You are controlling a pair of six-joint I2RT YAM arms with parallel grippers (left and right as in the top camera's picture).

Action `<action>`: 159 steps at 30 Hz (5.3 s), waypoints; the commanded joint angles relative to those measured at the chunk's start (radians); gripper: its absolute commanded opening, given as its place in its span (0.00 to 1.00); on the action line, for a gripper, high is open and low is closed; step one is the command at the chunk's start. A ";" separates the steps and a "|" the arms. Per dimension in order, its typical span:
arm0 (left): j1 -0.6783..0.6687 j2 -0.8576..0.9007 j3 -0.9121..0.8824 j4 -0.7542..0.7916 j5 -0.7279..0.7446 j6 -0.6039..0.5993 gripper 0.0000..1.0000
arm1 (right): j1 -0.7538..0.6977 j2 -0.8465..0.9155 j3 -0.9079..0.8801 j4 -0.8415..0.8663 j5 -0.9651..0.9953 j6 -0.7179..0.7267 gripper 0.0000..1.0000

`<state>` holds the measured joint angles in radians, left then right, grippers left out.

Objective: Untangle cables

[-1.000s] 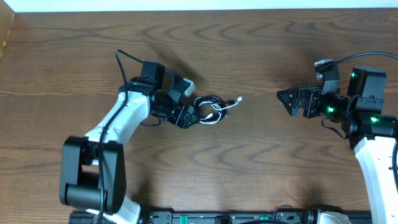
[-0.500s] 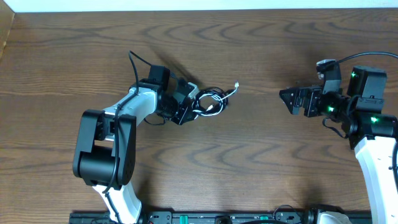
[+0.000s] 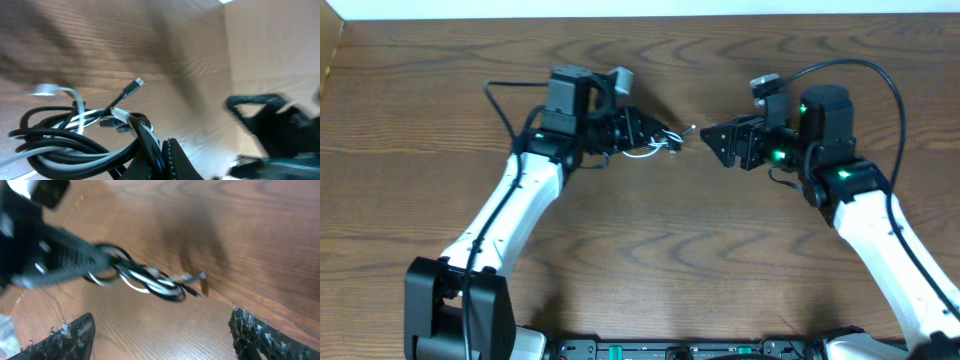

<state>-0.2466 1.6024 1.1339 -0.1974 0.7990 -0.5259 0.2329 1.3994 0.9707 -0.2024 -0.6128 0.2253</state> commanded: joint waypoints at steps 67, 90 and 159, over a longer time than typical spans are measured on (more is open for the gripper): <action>0.065 0.012 -0.017 0.538 0.774 -0.513 0.07 | 0.069 0.150 0.019 0.114 -0.214 -0.444 0.66; 0.182 0.012 -0.017 0.649 0.385 -0.275 0.07 | 0.076 0.308 0.019 -0.155 0.292 0.301 0.01; -0.245 0.275 0.461 -0.314 -0.234 0.067 0.08 | -0.394 0.114 0.047 -0.394 0.068 0.060 0.84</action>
<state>-0.6029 1.9823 1.5589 -0.5514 0.2687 -0.2043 -0.1738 1.5204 1.0058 -0.6102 -0.4381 0.3748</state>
